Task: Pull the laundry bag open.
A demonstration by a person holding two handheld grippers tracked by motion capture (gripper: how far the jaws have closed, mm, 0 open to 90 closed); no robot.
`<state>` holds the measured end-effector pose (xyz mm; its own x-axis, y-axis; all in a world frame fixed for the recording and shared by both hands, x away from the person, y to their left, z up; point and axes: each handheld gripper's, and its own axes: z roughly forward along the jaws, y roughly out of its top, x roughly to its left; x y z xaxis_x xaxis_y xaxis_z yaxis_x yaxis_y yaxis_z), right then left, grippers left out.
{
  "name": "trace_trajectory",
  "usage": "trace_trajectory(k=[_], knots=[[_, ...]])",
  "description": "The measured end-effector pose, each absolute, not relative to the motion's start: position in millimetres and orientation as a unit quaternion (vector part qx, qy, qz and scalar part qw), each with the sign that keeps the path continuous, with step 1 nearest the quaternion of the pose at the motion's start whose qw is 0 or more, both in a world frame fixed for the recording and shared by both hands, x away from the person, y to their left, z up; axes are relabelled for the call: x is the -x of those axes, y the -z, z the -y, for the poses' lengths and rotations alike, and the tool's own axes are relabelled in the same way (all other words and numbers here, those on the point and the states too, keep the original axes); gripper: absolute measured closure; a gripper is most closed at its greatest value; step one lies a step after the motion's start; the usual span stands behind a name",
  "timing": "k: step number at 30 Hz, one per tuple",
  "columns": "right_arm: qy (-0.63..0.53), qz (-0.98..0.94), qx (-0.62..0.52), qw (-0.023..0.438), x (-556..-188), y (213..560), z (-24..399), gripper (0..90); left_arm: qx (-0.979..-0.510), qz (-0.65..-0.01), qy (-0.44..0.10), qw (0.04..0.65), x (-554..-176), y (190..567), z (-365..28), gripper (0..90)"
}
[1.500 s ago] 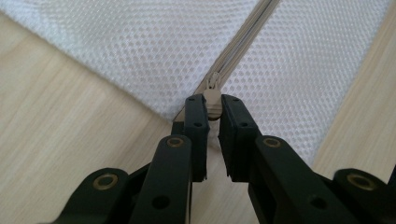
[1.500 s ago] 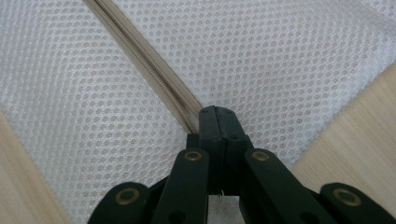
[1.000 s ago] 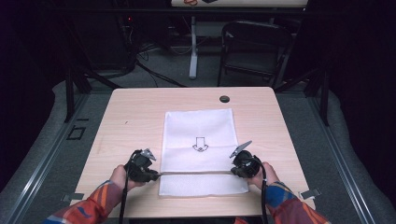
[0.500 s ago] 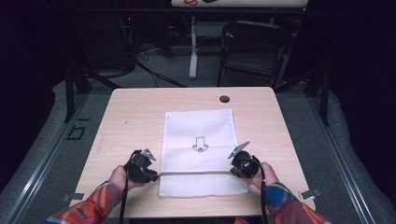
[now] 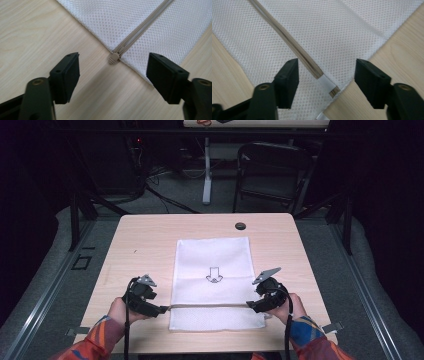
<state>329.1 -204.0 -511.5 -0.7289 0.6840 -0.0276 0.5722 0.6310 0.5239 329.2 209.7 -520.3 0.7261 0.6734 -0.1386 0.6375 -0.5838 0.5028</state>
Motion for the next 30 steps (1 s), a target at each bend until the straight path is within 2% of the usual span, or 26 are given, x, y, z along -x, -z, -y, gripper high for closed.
trace_trajectory(k=[2, 5, 9, 17, 23, 30], knots=[[-0.249, -0.893, -0.356, 0.118, -327.2, 508.5, 206.9, 26.2, -0.886, -0.374, -0.04, 0.272, -326.7, 518.5, -214.6, 20.7], [-0.249, -0.887, -0.37, 0.118, -324.5, 505.8, 215.4, 15.9, -0.879, -0.387, -0.051, 0.273, -324.0, 515.7, -222.4, 16.6], [-0.258, -0.873, -0.395, 0.123, -319.1, 502.0, 234.0, 8.7, -0.869, -0.408, -0.069, 0.271, -320.9, 513.1, -233.1, 15.1], [-0.254, -0.839, -0.462, 0.134, -305.7, 504.7, 274.1, 0.0, -0.856, -0.441, -0.091, 0.255, -316.9, 510.6, -253.2, 9.5], [-0.238, -0.829, -0.488, 0.131, -302.0, 512.9, 292.5, 0.0, -0.844, -0.464, -0.103, 0.249, -318.1, 510.8, -262.8, 5.5], [-0.227, -0.835, -0.485, 0.127, -304.5, 517.5, 291.7, 0.0, -0.839, -0.477, -0.095, 0.244, -323.2, 517.1, -267.7, 3.2]])
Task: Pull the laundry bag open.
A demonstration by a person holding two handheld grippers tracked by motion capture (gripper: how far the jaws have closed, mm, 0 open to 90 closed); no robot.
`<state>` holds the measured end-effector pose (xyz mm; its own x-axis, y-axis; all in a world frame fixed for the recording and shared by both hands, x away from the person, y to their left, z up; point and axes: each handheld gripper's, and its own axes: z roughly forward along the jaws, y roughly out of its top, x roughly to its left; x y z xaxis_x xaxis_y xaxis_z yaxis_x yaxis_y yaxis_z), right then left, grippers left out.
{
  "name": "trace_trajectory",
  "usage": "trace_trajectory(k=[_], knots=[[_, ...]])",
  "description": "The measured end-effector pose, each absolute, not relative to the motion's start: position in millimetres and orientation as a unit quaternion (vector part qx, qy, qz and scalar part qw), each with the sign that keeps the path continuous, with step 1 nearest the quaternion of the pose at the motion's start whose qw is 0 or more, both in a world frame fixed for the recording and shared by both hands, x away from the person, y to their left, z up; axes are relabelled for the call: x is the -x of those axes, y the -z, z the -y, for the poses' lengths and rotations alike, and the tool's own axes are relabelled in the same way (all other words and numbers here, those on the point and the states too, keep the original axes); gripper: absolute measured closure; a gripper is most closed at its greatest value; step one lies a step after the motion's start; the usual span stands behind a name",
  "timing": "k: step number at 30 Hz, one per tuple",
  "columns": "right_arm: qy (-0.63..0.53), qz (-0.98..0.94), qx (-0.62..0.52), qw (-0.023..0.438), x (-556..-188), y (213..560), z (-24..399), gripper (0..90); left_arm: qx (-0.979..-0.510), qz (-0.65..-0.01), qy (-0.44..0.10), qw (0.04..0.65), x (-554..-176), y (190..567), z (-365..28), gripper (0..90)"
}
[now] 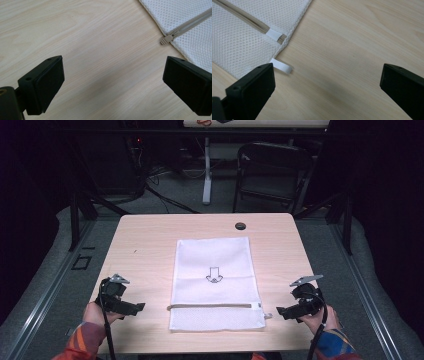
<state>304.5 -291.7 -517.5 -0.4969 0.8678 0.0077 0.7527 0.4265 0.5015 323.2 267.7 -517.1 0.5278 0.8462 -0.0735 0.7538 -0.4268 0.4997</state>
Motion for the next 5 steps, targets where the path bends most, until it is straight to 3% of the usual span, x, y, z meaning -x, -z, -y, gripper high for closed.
trace_trajectory(k=[5], knots=[[-0.223, -0.832, -0.488, 0.139, -306.1, 519.4, 292.1, 0.0, -0.841, -0.482, -0.098, 0.225, -329.2, 525.4, -272.5, 0.1]])
